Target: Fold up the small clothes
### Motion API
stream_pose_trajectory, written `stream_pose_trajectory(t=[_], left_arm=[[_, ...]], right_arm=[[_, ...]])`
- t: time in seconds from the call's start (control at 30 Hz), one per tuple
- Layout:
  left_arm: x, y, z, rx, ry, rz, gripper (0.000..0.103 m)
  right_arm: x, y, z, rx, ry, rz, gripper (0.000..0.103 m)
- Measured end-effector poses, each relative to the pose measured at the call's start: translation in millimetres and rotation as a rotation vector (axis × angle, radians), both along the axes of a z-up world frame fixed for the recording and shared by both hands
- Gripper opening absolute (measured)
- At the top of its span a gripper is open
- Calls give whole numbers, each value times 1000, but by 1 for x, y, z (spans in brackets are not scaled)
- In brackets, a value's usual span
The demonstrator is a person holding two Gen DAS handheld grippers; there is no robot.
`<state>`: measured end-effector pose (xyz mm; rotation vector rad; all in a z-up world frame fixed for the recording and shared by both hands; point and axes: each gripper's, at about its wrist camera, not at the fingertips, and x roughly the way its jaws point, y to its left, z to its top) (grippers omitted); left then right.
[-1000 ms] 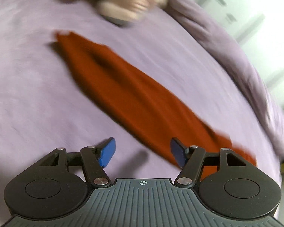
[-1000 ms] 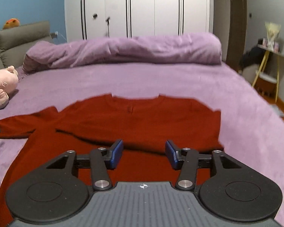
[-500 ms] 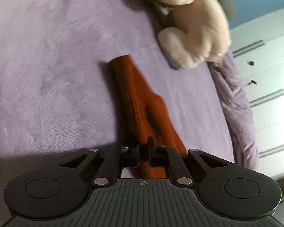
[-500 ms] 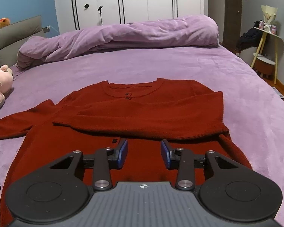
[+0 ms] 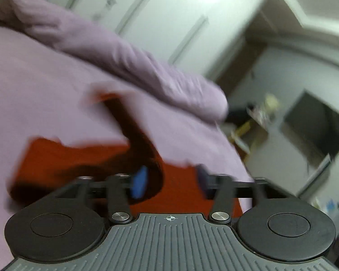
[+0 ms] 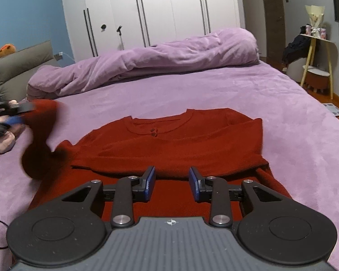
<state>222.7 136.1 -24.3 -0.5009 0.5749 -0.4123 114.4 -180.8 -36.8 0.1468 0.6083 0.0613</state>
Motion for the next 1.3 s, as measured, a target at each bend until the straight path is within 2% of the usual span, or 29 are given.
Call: stream_pose_trajectory(t=[0.07,0.17,0.3,0.37,0.4,0.5,0.53,0.63,0.7,0.77,0.8,0.87,0.93,1.0,1.07,1.17,1.3], left_arm=[[-2,-21,-17,34,79,-4,59],[-9,-19,-36,93,158,59,59],[-19,6,-42,249,188,160,61],[-17,23,-43,297,203,199,63],[-18,29,-42,299,217,210,63],[-17,46,-43,248,244,221,64],[-16,51,-44,235,250,223,64],[-16,56,-50,230,265,219,64],[-17,56,-53,237,266,221,64],[-16,55,-53,246,261,227,64],[-13,54,-54,250,258,225,64],[-10,51,-54,267,252,216,64],[-8,47,-53,295,248,209,64],[-3,42,-53,336,248,207,64],[4,35,-54,368,255,197,64],[14,24,-58,392,273,169,64],[19,10,-59,422,260,147,64]], right_arm=[[4,-3,-2,12,9,22,32],[21,-8,-9,74,42,56,32],[61,-8,-22,217,108,130,32],[84,-4,-29,256,130,129,37],[97,-2,-34,282,149,134,44],[132,-5,-51,395,201,102,48],[140,-6,-56,412,212,104,52],[154,-1,-70,429,231,132,53],[159,4,-74,429,230,150,51],[159,10,-72,392,222,171,13],[160,11,-70,377,219,183,8],[155,11,-57,373,180,199,7],[146,0,-36,376,90,205,7],[137,-14,-20,327,19,146,7],[131,-32,-11,225,-14,36,7],[135,-52,-16,129,40,-47,8],[142,-72,-33,175,115,-59,9]])
